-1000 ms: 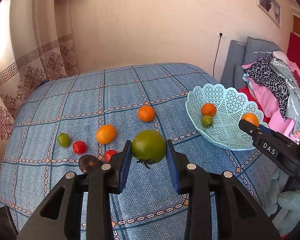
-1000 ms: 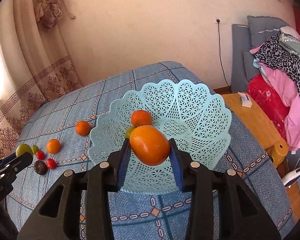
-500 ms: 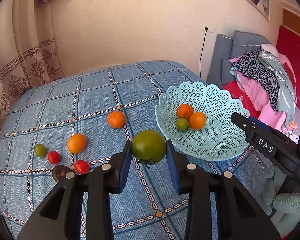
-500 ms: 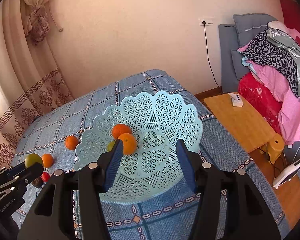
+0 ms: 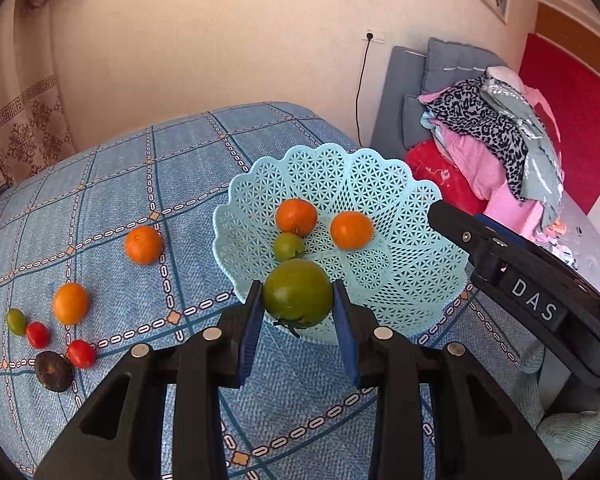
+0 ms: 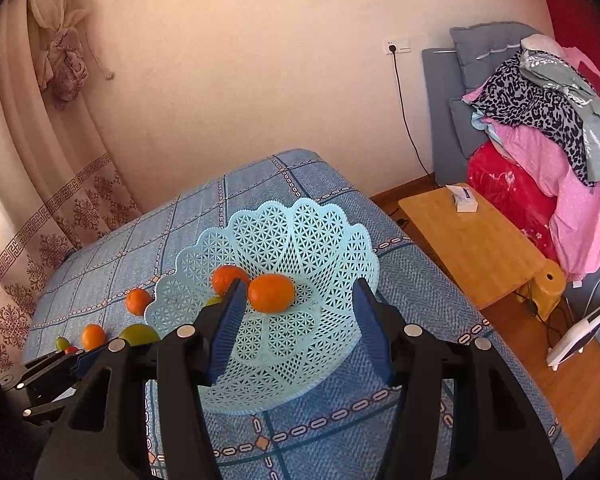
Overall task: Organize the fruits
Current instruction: 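Carry the orange tomato into the basket and release while the left tool drops its green tomato there, then withdraw both open tools from the basket back toward the remaining fruit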
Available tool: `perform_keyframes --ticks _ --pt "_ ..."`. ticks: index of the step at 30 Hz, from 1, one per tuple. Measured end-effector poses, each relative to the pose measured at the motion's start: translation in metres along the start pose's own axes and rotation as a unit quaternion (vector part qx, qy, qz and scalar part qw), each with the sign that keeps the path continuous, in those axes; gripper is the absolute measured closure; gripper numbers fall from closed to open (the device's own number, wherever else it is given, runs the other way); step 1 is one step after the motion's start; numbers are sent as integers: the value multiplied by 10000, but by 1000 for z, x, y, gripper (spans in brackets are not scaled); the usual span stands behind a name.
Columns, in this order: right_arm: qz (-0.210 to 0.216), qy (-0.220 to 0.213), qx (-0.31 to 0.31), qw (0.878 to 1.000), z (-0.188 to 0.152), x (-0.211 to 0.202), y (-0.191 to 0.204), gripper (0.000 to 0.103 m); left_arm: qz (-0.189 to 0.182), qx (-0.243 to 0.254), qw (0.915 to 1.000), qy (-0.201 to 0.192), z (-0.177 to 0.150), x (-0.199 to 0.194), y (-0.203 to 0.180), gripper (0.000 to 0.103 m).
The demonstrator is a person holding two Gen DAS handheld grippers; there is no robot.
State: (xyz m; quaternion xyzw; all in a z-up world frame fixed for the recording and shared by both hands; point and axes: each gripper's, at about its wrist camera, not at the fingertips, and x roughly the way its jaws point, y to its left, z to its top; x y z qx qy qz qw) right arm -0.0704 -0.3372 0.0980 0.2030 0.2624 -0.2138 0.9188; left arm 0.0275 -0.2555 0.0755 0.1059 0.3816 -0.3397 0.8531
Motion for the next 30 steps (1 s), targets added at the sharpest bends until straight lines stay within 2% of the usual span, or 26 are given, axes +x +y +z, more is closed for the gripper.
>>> perform_keyframes --ticks 6,7,8,9,18,21,24,30 --pt "-1 6 49 10000 1 0 -2 46 -118 14 9999 82 2 10 -7 66" --pt "0 9 55 10000 1 1 -2 46 -98 -11 9999 81 3 10 -6 60" --pt "-1 11 63 10000 1 1 -3 46 -55 -41 10000 31 4 10 -4 46" --pt "2 9 72 10000 1 1 -3 46 15 -69 10000 -45 4 8 -2 40" --pt "109 46 -6 9999 -3 3 5 46 171 -403 9988 -215 8 -10 24 35" --pt "210 42 -57 9998 -5 1 10 46 245 -536 9979 -271 8 -18 36 34" --pt "340 26 -149 9993 -7 -2 18 46 341 -704 9963 -352 8 -27 49 29" --pt "612 20 -440 9972 -15 -8 40 46 579 -1009 9920 -488 6 -45 78 29"
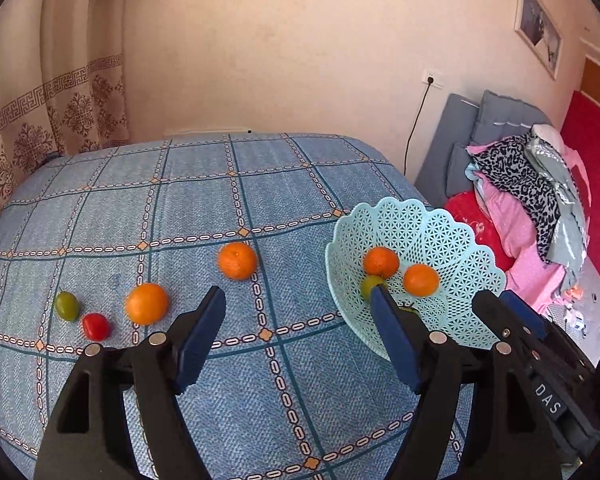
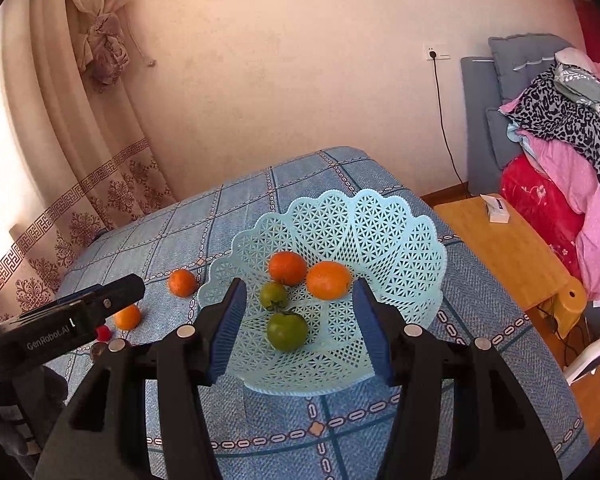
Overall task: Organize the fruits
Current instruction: 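Withdraw both open tools from the basket back toward the remaining fruit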
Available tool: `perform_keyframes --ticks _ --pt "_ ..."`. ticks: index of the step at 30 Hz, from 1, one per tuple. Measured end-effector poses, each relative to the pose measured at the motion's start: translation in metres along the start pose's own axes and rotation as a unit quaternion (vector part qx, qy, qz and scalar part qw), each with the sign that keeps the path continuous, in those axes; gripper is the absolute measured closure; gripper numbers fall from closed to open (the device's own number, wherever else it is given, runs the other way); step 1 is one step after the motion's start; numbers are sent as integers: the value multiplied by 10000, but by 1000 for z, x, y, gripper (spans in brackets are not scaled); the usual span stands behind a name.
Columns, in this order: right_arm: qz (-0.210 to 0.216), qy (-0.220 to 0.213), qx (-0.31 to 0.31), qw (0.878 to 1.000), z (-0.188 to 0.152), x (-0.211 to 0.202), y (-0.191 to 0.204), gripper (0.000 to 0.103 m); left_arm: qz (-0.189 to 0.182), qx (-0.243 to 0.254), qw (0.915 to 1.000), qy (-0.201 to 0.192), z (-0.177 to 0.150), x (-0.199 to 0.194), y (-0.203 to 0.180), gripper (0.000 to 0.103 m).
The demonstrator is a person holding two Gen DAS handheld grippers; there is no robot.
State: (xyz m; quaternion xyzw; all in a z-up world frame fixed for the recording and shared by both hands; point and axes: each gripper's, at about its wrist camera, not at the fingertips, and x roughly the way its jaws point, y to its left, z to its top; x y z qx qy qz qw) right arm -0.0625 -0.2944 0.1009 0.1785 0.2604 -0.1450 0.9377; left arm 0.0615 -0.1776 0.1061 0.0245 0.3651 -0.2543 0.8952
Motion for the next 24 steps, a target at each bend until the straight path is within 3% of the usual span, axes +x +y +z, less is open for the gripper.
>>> perform_keyframes --ticks 12,24 --pt "326 248 -331 9986 -16 10 35 46 393 -512 9977 -213 8 -25 62 29" --pt "699 511 -747 9934 -23 18 74 46 956 -1177 9884 -63 2 -27 141 29"
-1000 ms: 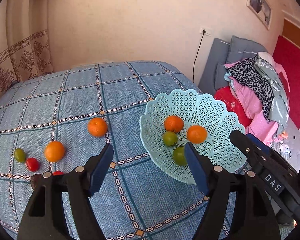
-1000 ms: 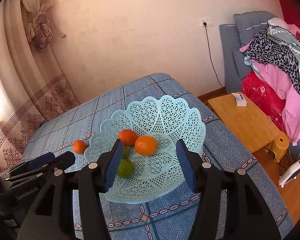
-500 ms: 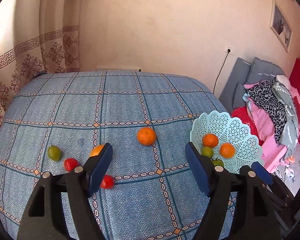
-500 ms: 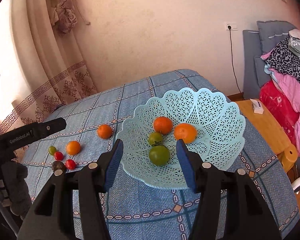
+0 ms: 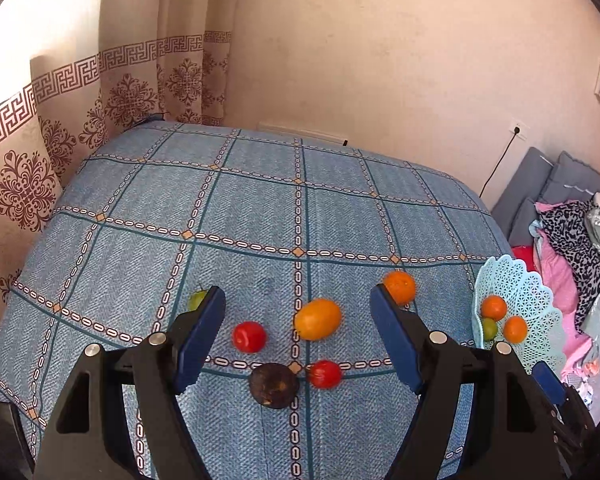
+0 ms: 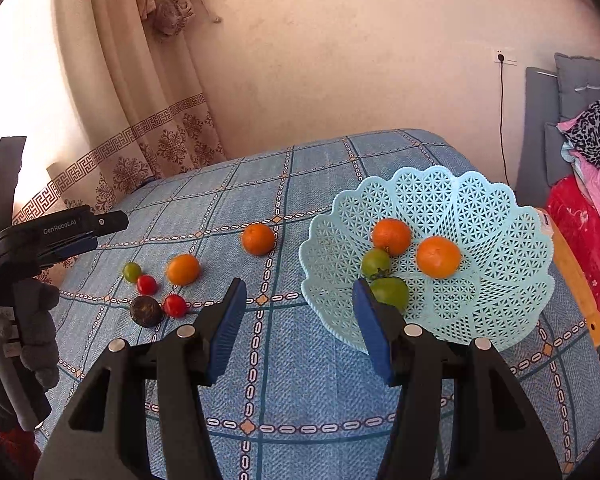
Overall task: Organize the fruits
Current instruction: 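Withdraw both open tools from the basket back toward the remaining fruit, then grasp a green tomato with the left tool while the right tool grasps a tangerine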
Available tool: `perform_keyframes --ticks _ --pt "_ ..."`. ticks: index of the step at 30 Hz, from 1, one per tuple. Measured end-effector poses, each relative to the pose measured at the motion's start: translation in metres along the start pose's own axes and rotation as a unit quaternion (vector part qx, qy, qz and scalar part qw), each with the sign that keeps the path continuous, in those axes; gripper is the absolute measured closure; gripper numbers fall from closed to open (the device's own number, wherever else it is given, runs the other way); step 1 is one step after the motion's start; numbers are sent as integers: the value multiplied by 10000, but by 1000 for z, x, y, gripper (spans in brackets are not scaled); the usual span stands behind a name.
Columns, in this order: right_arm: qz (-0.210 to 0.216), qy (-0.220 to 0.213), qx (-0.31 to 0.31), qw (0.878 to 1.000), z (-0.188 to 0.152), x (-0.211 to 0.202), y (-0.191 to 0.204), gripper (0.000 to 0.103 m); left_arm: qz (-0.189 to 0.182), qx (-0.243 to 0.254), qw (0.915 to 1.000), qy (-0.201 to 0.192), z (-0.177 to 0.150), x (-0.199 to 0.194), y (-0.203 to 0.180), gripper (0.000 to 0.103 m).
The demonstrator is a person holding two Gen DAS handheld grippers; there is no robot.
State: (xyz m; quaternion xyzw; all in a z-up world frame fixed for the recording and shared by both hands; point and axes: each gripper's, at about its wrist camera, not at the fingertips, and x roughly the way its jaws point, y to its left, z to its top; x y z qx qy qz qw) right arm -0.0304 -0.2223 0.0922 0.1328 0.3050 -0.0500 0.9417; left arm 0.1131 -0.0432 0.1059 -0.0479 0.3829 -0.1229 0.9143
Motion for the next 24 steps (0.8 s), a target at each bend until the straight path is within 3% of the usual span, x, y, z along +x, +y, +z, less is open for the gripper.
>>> perform_keyframes --ticks 12,24 --pt "319 288 -212 9989 3 20 32 46 480 -341 9976 355 -2 47 51 29" --pt "306 529 -373 9974 10 49 46 46 419 -446 9956 708 -13 88 66 54"
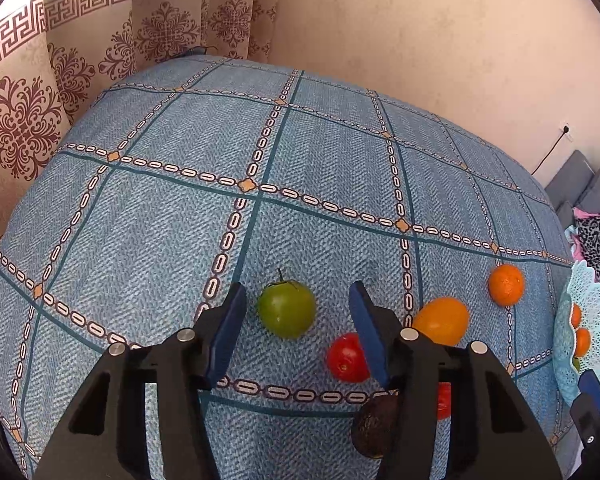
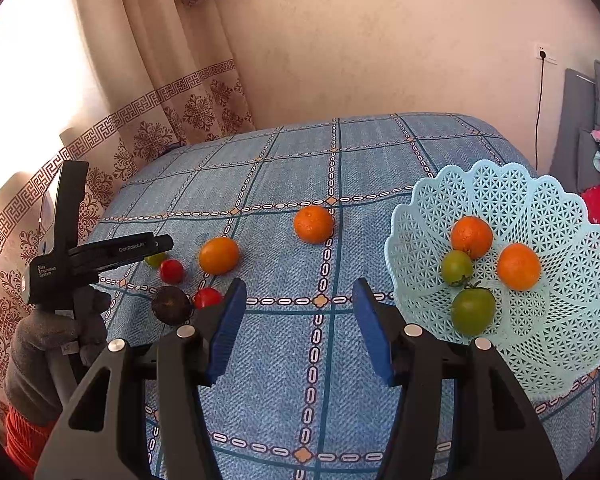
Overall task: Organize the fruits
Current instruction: 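Grasp a green tomato with the left tool while the right tool grasps a tangerine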
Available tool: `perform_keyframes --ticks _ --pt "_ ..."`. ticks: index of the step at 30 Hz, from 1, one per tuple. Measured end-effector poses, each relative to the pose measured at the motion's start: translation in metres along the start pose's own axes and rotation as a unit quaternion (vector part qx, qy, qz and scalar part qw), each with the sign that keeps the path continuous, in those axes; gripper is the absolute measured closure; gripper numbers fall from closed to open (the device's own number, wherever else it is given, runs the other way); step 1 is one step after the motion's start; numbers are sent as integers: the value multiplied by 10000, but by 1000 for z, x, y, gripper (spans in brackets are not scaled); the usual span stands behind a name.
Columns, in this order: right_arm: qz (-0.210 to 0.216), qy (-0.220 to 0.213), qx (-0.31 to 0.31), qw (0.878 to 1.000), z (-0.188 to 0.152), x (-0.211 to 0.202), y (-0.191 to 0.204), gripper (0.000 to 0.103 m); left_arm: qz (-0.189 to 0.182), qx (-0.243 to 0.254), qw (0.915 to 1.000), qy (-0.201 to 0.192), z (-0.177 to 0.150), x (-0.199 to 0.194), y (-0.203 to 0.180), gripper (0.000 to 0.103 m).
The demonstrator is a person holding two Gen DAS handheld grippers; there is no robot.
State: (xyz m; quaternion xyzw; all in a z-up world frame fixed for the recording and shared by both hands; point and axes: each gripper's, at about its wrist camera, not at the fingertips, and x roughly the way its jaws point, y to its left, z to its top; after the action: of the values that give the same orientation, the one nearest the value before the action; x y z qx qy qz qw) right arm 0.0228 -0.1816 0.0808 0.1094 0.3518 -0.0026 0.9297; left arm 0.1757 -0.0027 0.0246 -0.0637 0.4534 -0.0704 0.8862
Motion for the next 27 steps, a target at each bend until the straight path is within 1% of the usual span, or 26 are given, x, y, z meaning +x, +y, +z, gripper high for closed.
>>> perform_keyframes --ticks 2,6,9,13,17,20,24,26,27 --pt "-30 10 -86 10000 3 6 3 46 -36 23 10000 36 -2 2 -2 60" --pt "-70 31 -260 9996 14 19 8 46 5 15 10000 -19 -4 4 1 74" --pt "-110 89 -334 9993 24 33 10 46 -107 -70 9999 -47 -4 1 6 74" --pt "-135 176 -404 9989 38 53 12 46 0 -45 9998 -198 -5 -8 6 74" --pt "-230 254 -529 9980 50 75 15 46 41 22 9993 -381 -6 -20 1 74" --pt "-304 397 -589 9970 56 95 15 46 42 75 9987 -500 -6 -29 -2 74" --pt "-480 616 -723 9943 59 123 16 46 36 138 9982 -590 -7 -36 -5 74" --pt "-712 586 -843 9922 59 131 16 46 7 159 9981 -597 -9 -37 -6 74" --pt "-760 587 -897 9913 60 134 16 46 0 166 9981 -597 -9 -38 -7 74"
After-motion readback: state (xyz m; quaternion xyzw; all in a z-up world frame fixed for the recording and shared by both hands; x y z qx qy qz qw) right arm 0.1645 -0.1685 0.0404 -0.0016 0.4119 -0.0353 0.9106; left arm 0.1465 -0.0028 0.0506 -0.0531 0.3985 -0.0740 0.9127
